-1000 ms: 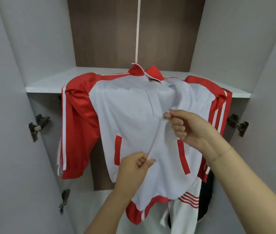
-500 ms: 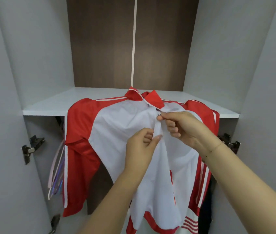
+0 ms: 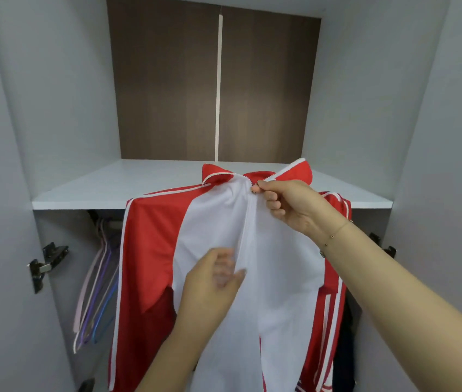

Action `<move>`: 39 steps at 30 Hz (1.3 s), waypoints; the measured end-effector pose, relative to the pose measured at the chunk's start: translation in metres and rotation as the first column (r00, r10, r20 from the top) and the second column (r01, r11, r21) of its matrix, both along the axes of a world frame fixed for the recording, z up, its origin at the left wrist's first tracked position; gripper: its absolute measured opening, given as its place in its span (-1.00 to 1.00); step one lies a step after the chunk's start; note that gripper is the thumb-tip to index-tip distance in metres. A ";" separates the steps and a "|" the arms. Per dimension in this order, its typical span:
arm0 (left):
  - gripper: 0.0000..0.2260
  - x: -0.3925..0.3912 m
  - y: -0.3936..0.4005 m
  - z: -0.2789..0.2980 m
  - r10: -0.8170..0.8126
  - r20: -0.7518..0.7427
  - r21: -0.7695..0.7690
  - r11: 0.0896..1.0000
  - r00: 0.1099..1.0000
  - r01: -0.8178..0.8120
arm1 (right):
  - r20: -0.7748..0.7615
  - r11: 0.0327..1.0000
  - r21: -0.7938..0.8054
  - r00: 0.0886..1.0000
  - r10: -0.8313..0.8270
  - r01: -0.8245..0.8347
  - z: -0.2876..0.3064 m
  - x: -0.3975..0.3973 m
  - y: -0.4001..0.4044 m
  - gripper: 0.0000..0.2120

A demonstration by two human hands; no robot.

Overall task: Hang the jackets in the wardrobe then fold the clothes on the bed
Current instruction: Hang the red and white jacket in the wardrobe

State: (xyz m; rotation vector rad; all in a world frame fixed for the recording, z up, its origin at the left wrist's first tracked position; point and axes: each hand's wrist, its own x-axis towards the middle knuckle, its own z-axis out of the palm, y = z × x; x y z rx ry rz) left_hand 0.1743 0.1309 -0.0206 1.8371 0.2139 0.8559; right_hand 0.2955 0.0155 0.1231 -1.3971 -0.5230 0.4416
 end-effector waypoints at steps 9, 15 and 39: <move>-0.81 0.059 0.002 0.062 0.069 0.158 0.135 0.987 0.985 -0.091 | 0.038 0.998 -0.058 0.998 0.041 -0.039 0.004 0.005 0.002 -0.80; -0.74 0.038 0.013 0.022 0.007 0.111 0.027 1.000 0.994 -0.010 | -0.208 0.982 0.159 0.970 0.129 -0.097 0.028 0.029 0.002 -0.76; -0.84 0.074 0.069 0.070 0.238 0.238 0.590 0.735 0.942 -0.335 | 0.498 0.972 -0.220 0.866 0.043 0.078 -0.060 0.031 0.020 -0.73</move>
